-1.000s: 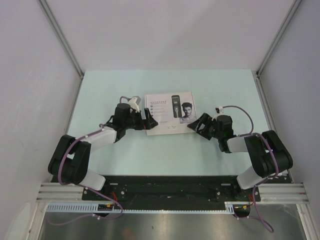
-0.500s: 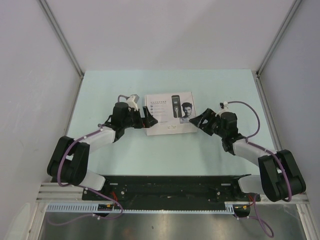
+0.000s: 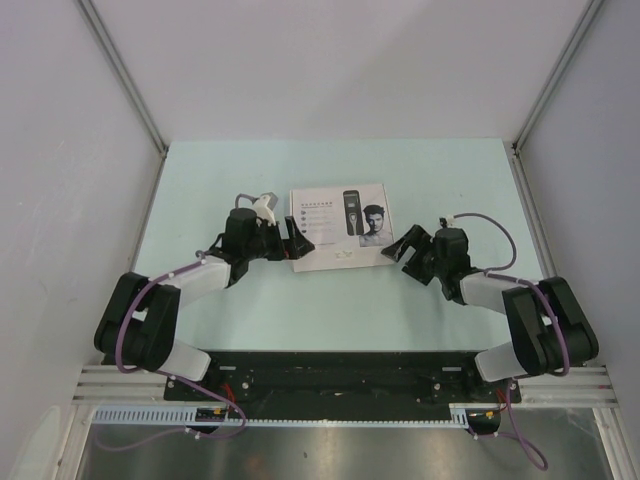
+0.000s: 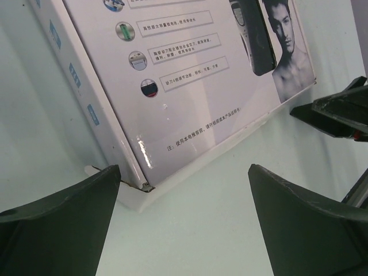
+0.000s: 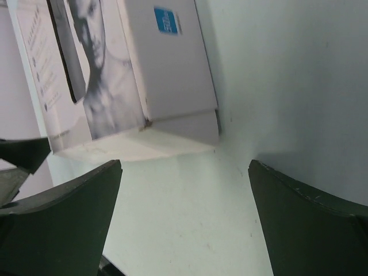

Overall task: Sort the hair-cutting tools
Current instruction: Close the storage box at the center of the board.

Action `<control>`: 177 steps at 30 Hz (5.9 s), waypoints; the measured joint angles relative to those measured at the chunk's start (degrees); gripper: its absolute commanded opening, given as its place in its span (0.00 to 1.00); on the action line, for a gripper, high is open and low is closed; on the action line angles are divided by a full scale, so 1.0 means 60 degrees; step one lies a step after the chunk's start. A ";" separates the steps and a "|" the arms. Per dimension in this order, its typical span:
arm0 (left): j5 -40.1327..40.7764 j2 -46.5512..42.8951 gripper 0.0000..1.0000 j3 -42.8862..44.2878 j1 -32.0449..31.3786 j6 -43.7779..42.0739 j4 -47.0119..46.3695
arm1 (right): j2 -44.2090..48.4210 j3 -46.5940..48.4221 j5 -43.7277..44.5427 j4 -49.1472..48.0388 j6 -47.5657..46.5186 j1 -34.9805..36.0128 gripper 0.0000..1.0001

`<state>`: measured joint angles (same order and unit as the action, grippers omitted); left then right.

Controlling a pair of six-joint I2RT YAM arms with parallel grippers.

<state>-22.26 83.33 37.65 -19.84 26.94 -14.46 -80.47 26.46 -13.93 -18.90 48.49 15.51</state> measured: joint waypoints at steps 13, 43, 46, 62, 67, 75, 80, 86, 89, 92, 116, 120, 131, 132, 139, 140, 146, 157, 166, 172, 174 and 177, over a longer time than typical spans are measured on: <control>0.0146 0.0066 0.93 -0.0044 0.0000 0.0000 -0.0040 | -0.1770 0.0069 -0.0328 -0.2936 0.0459 -0.0051 1.00; 0.0222 0.0259 0.89 0.0069 0.0153 -0.0073 -0.0069 | -0.1071 0.1668 -0.1617 0.0841 0.2430 -0.0390 0.66; 0.0233 0.0160 0.89 0.0069 0.0149 -0.0073 -0.0076 | -0.0834 0.1759 -0.1854 0.1198 0.3038 -0.0590 0.66; 0.0634 -0.0233 1.00 0.0069 0.0131 -0.0284 0.0109 | -0.0197 0.1982 -0.2565 0.1679 0.4677 -0.0878 0.70; 0.1020 -0.0874 1.00 0.0091 0.0102 -0.0433 0.0310 | 0.0189 0.2626 -0.2463 0.2524 0.4040 -0.0958 0.77; 0.1829 -0.1504 1.00 0.0637 0.0095 -0.0750 0.1093 | 0.0543 0.4029 -0.1169 0.5246 0.0579 -0.1049 0.87; 0.1858 -0.1545 1.00 0.0641 0.0095 -0.0718 0.1490 | 0.0463 0.4160 -0.0521 0.5759 -0.0998 -0.1035 0.88; 0.1843 -0.1566 1.00 0.0565 0.0087 -0.0404 0.1614 | 0.0047 0.4167 -0.0313 0.5140 -0.2331 -0.0583 0.98; 0.1668 -0.1603 1.00 0.0372 0.0036 -0.0248 0.1523 | -0.0401 0.4240 -0.0565 0.4411 -0.2841 -0.0393 0.99; 0.1435 -0.1603 1.00 0.0153 -0.0047 -0.0200 0.1399 | -0.1042 0.4291 -0.0867 0.3803 -0.3075 -0.0382 1.00; 0.1268 -0.0484 0.97 0.0306 -0.0087 -0.0798 0.0576 | -0.2681 0.4900 -0.2222 0.2779 -0.3359 0.0062 0.91; 0.1093 -0.0197 0.90 0.0470 -0.0084 -0.0812 0.0495 | -0.2699 0.4958 -0.2153 0.2863 -0.3333 0.0131 0.87; 0.1147 -0.0200 0.74 0.1158 -0.0058 -0.0801 0.1628 | -0.2801 0.6200 -0.1708 0.4484 -0.2816 0.0288 0.68; 0.1166 -0.0211 0.73 0.1231 -0.0044 -0.0798 0.1719 | -0.2801 0.6324 -0.1687 0.4641 -0.2725 0.0277 0.68; 0.1166 -0.0244 0.73 0.1395 0.0000 -0.0754 0.2018 | -0.2816 0.6492 -0.1759 0.4896 -0.2055 0.0135 0.66; 0.1169 -0.0244 0.77 0.1417 0.0000 -0.0750 0.2047 | -0.2816 0.6492 -0.1767 0.4896 -0.1989 0.0127 0.66; 0.1126 -0.0299 0.98 0.1486 -0.0004 -0.0739 0.2120 | -0.2816 0.6492 -0.1942 0.4918 -0.1676 0.0102 0.64; 0.1916 -0.1024 1.00 0.1501 -0.0026 -0.1249 0.2579 | -0.2816 0.6623 -0.2790 0.4834 -0.1049 0.0004 0.45; 0.2958 -0.2044 1.00 0.1421 -0.0080 -0.1315 0.2863 | -0.2863 0.6692 -0.3013 0.4827 -0.1016 -0.0044 0.28; 0.3191 -0.2226 1.00 0.1421 -0.0087 -0.1319 0.2936 | -0.3129 0.6706 -0.3126 0.4852 -0.1075 -0.0051 0.22; 0.3191 -0.2229 1.00 0.1406 -0.0091 -0.1311 0.3049 | -0.3202 0.6706 -0.3166 0.4852 -0.1078 -0.0055 0.21; 0.3184 -0.2269 1.00 0.1286 -0.0095 -0.1268 0.3224 | -0.3235 0.6706 -0.3184 0.4856 -0.1078 -0.0058 0.20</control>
<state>-3.16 69.71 45.36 -20.40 19.33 4.89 -99.88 66.70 -33.04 10.24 42.02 15.16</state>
